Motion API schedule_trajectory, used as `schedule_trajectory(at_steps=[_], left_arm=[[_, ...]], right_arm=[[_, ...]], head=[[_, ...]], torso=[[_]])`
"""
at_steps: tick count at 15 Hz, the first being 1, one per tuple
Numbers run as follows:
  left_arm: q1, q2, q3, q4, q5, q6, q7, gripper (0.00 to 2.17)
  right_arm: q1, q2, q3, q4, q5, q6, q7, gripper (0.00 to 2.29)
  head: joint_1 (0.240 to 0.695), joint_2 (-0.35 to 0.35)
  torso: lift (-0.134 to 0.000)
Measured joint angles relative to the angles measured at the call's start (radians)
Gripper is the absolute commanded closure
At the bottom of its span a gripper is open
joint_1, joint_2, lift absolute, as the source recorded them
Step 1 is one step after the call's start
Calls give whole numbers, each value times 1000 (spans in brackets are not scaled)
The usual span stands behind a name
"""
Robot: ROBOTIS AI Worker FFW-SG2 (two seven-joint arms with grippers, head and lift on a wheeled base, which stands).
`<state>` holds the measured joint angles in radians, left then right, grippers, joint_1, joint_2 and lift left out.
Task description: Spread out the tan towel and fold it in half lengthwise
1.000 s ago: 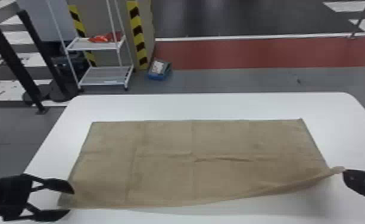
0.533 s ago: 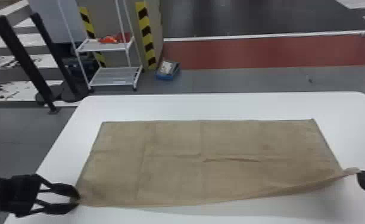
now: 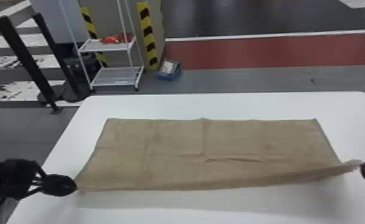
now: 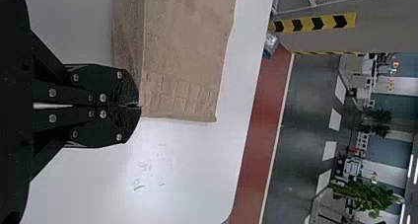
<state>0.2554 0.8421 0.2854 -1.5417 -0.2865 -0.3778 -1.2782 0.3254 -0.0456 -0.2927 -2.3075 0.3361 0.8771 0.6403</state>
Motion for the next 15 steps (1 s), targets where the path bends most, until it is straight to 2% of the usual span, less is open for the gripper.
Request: schedule_trajectory(at_steps=[3, 5, 9, 15], left_arm=[[-71, -7, -2, 0, 11, 19, -22, 1150], [-137, -16, -34, 0, 10, 69, -24, 1150], [-321, -44, -158, 58, -8, 157, -15, 1153], [-565, -78, -330, 238, -16, 167, 36, 1150]], right_arm=[[-51, 2, -4, 29, 6, 31, -9, 1656], [-89, 5, -4, 58, 12, 50, -11, 1656], [-184, 9, -2, 137, 27, 88, -12, 1656], [-338, 45, 0, 263, 61, 93, -20, 1656]], head=[[695, 122], [695, 111], [695, 72], [695, 49]], torso=[[-123], [-123], [-123], [-123]])
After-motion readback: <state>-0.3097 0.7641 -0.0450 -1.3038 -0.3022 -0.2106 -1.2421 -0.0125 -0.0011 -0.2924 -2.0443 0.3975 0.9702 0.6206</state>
